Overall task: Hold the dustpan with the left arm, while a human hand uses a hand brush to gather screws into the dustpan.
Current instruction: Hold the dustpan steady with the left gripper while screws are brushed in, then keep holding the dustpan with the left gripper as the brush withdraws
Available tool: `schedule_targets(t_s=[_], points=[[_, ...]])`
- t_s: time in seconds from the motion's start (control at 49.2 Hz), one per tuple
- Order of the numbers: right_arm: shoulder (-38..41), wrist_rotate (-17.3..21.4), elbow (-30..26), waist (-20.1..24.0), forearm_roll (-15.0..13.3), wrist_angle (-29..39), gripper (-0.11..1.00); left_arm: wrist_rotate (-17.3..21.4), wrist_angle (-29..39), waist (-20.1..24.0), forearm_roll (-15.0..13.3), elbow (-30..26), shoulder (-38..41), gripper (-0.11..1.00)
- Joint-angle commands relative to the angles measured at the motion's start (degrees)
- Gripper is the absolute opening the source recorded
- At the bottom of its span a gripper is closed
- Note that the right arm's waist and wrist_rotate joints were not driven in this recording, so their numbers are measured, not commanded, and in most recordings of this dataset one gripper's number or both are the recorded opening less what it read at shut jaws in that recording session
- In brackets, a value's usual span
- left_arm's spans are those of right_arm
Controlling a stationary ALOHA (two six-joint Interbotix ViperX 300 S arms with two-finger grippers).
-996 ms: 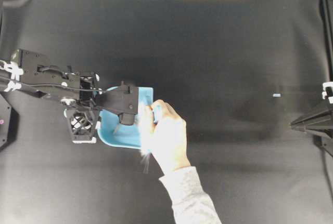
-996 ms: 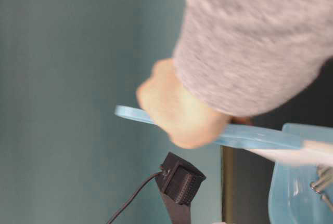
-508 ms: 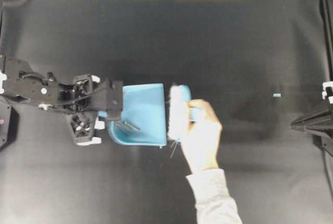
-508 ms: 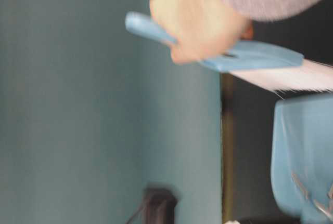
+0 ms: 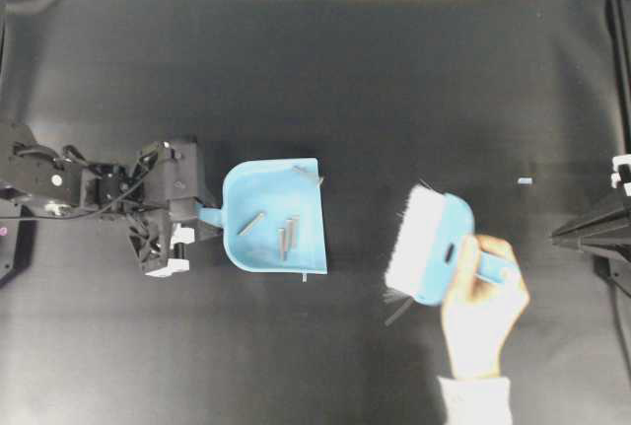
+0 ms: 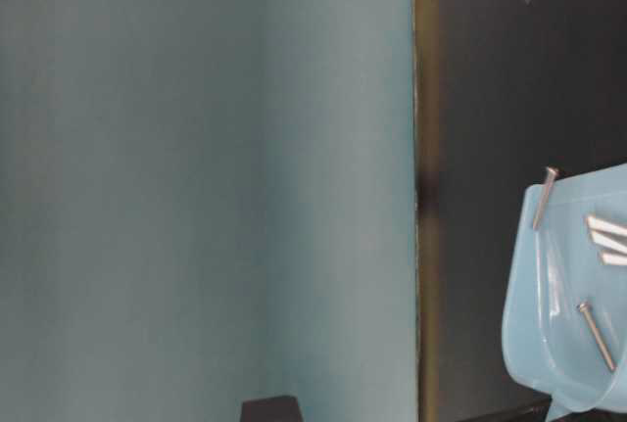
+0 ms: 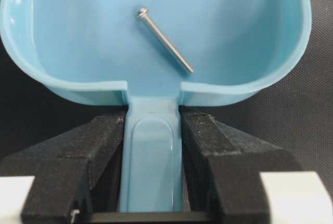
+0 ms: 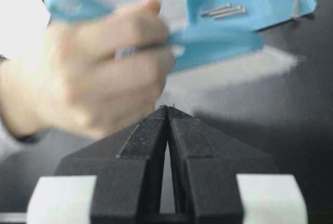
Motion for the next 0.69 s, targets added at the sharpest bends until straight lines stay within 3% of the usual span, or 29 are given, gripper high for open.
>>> schedule_targets(t_s=[0.0,0.224,0.671], points=[[0.3,0.0,-0.4,0.0,0.1,-0.3,0.00,0.0,-2.0,0.0,0.1,0.5,-1.5,0.30],[0.3,-0.1,-0.3,0.0,0.1,-0.3,0.00,-0.6,-7.9,0.1,0.2,3.3,-2.9,0.30],[0.2,-0.1,-0.4,0.0,0.1,-0.3,0.00,0.3,2.7,-0.2,0.2,3.0,-2.5,0.30]])
